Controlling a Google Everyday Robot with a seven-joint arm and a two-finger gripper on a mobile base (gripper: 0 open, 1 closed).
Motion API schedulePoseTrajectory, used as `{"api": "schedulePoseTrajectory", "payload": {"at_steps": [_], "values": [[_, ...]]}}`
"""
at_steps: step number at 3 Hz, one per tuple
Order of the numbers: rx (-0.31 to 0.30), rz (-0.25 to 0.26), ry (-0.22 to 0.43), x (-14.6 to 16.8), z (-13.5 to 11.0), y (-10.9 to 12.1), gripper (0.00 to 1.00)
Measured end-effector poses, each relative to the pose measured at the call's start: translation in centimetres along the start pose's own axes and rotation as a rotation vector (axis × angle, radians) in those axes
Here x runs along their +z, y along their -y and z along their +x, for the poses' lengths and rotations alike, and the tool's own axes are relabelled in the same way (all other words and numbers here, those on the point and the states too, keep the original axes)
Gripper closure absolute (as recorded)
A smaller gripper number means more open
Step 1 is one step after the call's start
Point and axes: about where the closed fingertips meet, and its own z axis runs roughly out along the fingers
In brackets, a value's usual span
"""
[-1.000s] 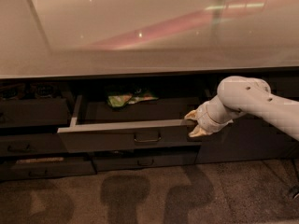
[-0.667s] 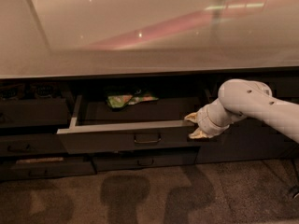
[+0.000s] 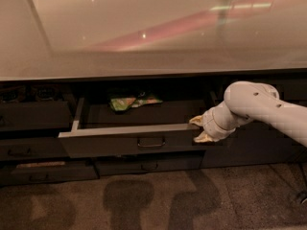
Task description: Open top drawer
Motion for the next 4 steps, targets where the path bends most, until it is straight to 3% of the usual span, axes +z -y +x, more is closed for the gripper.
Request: {"api": "schedulePoseTrajectory", "payload": {"at_steps": [3,4], "values": [[0.0,0.0,0.0,0.01,0.0,0.0,0.11],[0.0,0.0,0.0,0.01,0.0,-0.01,0.0]]}}
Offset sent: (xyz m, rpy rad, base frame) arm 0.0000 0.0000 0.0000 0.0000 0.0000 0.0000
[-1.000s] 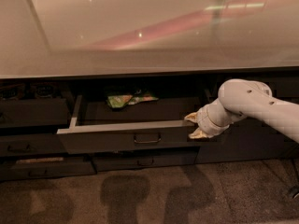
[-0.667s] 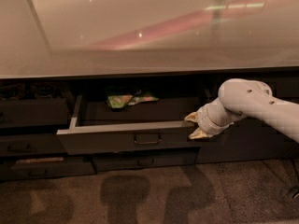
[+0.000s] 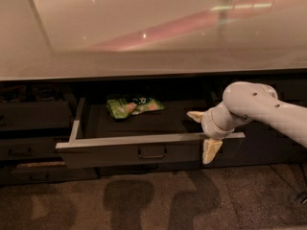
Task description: Open top drawer
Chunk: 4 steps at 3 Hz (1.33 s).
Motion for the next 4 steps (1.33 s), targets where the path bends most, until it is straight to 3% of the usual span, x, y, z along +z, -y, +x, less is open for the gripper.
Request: {"api": "schedulePoseTrajectory", "payload": {"at_steps": [2,4], "values": [[0.008,-0.014,0.012,0.2,0.0,0.0,0.0],[-0.039,0.112,0.027,-8.1,-3.4,0.1,0.0]]}}
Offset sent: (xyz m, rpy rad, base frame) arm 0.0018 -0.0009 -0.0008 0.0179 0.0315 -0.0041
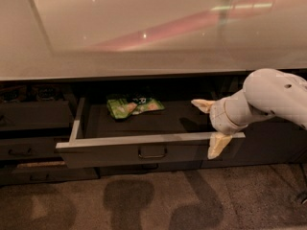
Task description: Open top drawer
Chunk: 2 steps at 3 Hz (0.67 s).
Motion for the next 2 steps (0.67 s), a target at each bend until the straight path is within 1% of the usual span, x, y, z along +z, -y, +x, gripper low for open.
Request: {"api": "schedulePoseTrajectory", "payload": {"at_steps": [1,2], "values": [[0.0,0.0,0.0,0.0,0.0,0.0,0.0],[0.0,0.0,0.0,0.0,0.0,0.0,0.19]]}}
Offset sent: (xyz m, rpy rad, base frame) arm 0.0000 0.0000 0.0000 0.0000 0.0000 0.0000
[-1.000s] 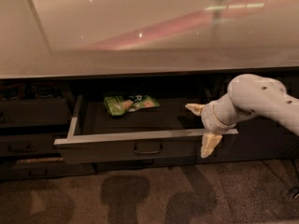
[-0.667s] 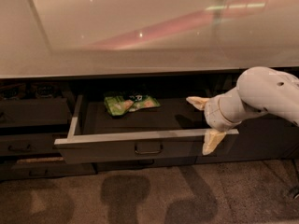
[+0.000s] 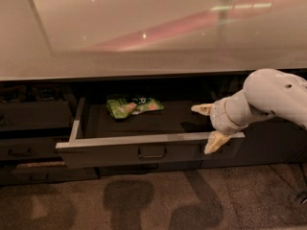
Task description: Open top drawer
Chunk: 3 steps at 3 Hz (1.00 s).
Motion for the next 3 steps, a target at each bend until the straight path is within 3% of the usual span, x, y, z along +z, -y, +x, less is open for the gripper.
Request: {"api": "schedulePoseTrajectory", "payload": {"at_steps": [3], "values": [[0.0,0.0,0.0,0.01,0.0,0.0,0.89]]}}
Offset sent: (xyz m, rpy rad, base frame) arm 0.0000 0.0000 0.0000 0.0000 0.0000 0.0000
